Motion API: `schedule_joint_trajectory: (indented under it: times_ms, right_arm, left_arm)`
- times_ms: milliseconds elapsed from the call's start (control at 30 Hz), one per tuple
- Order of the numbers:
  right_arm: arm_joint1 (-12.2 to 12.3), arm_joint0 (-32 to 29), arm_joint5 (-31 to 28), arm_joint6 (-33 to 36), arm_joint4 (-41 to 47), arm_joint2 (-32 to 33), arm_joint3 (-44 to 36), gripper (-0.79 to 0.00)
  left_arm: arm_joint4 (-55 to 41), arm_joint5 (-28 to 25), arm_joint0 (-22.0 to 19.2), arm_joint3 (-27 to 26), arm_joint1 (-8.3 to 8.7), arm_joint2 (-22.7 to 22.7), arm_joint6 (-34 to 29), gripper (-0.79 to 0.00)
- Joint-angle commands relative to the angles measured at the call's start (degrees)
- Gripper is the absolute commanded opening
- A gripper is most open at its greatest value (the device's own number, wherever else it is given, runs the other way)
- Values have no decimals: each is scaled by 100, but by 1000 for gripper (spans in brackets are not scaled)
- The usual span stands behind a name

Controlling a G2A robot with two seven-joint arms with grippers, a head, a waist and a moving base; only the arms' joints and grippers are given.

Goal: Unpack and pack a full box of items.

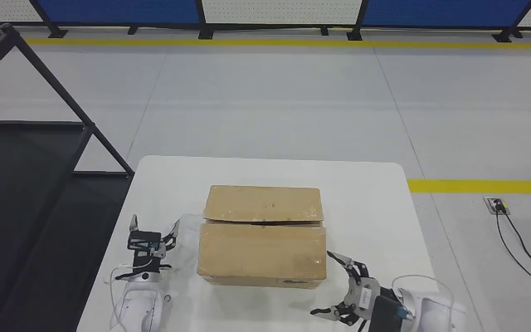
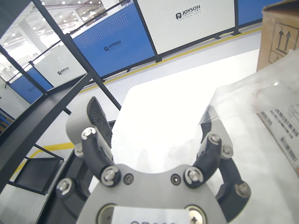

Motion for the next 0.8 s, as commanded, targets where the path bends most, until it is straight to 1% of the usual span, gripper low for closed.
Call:
schedule_joint_trajectory:
  times_ms: [0, 300, 767]
  right_arm:
    - [1, 20, -9, -11, 12, -22, 18, 0]
    - [10, 96, -7, -11, 24, -115, 86, 0]
    - [55, 43, 20, -137, -36, -106, 84, 0]
  left_arm:
    - [33, -31, 9, 58, -3, -1, 6, 0]
    - [430, -402, 127, 101, 23, -20, 30, 0]
    - [1183, -988, 372, -48, 107, -117, 23, 0]
